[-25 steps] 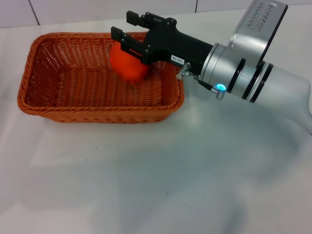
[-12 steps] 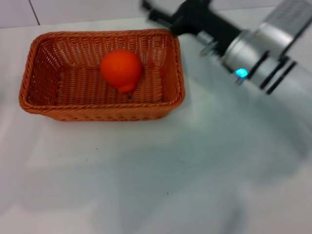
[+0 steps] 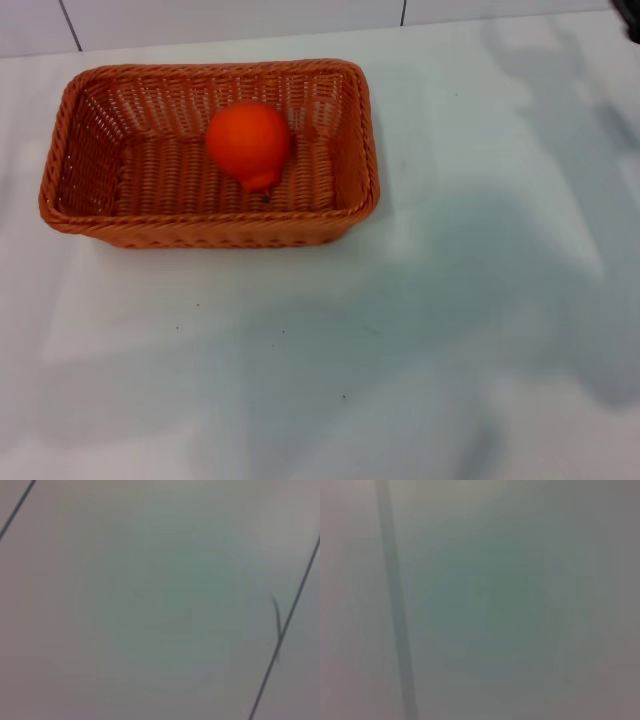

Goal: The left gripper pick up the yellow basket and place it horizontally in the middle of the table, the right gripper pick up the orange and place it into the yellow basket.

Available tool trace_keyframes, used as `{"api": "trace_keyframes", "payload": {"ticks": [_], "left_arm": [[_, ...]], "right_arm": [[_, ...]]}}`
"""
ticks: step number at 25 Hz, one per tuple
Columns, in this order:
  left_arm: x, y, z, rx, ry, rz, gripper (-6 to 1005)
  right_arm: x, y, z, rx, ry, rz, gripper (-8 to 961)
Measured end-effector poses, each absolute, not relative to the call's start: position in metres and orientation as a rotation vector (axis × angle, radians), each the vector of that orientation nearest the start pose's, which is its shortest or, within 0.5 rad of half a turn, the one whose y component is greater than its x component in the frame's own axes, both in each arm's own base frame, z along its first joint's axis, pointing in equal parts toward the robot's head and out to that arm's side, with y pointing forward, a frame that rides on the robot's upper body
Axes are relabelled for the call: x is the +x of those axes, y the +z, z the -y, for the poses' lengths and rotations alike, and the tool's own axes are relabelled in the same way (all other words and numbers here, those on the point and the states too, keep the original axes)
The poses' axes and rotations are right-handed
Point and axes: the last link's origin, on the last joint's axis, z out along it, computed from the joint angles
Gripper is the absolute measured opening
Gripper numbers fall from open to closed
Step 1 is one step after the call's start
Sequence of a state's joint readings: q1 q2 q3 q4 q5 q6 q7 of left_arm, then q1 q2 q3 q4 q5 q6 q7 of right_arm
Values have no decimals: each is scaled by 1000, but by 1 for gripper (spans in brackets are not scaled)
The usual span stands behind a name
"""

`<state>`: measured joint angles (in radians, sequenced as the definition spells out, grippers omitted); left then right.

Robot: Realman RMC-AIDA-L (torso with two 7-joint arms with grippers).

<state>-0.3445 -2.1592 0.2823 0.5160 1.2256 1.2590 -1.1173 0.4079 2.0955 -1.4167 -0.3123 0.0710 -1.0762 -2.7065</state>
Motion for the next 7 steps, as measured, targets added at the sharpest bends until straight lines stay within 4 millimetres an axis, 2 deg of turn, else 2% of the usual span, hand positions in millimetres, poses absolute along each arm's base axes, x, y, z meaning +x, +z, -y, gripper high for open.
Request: {"api": "trace_keyframes", "payload": {"ticks": [3,7], "left_arm": [[-365,88,-308,-1400,-1048,775,877],[-368,83,-305,-1445,-967,737,877]], "right_arm": [[340,38,-346,-766,-1615,1499,946],[350,35,-336,-798,-1634,1505,946]]}}
